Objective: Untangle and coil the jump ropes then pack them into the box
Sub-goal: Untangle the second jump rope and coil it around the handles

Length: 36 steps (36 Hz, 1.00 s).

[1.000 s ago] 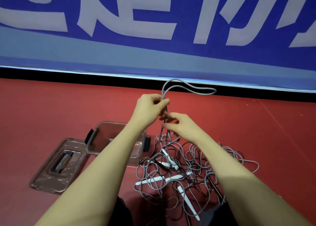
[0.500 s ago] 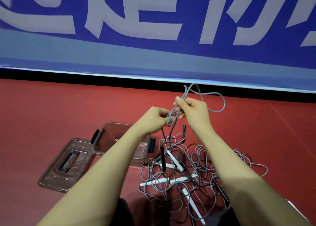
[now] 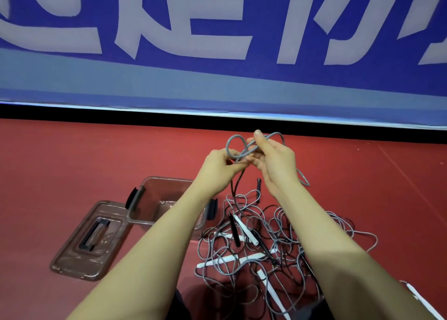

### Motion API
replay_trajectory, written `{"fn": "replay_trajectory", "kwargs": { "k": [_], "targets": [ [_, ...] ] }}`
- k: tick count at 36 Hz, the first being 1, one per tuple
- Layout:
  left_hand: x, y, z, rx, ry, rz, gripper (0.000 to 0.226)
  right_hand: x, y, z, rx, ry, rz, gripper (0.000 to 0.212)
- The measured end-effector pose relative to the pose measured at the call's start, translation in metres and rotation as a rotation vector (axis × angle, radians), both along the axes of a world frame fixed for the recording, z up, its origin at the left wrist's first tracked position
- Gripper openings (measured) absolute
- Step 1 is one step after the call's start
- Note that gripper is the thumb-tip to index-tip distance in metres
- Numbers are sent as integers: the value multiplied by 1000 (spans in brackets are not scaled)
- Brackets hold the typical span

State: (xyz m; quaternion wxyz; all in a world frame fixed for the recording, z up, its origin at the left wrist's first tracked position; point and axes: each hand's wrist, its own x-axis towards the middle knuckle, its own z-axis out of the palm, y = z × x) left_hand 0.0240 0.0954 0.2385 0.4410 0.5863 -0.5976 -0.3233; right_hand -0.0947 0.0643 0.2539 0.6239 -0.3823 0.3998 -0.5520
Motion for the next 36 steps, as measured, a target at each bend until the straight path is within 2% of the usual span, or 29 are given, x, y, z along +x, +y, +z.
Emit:
{"fn": "replay_trajectory", "kwargs": {
  "k": [2,4,8,10,12,16,17,18,21,24,27,28,30,33,36],
  "targets": [
    [1,-2,3,-21,11,50,11,2,-1,-1,-22,90,4,31],
    [4,-3,9,-40,102,106,12,2,-2,-5,-76,302,49,29],
    [11,-4,18,-71,139,140,17,-1,5,-16,-217,845,399,21],
    [13,-5,20,-76,151,157,15,0,8,-25,-278,982,543,19],
    [12,-7,20,-87,149,161,16,1,10,-30,-291,994,513,7],
    [9,-5,18,-30,245,106,10,2,6,-29,-271,898,339,24],
    [10,-7,14,12,224,117,22,3,6,-27,-276,851,295,23],
    [10,-7,11,64,192,128,30,4,4,-25,-278,787,246,22],
    [12,-7,4,201,76,97,25,5,-3,-21,-234,565,113,26],
    [12,-3,-3,324,-139,-59,31,7,-6,-19,-188,410,85,26],
    [11,1,-9,314,-297,-136,6,10,-3,-19,-132,288,110,26],
    [12,0,-11,285,-324,-111,4,11,-2,-19,-117,256,113,26],
    [12,-1,-12,232,-349,-34,17,12,-3,-18,-106,199,100,26],
    [10,-1,-11,131,-353,70,23,16,-3,-19,-111,271,41,27],
    [11,-1,-8,55,-310,167,24,14,-3,-27,-112,548,104,23]
  ]
}}
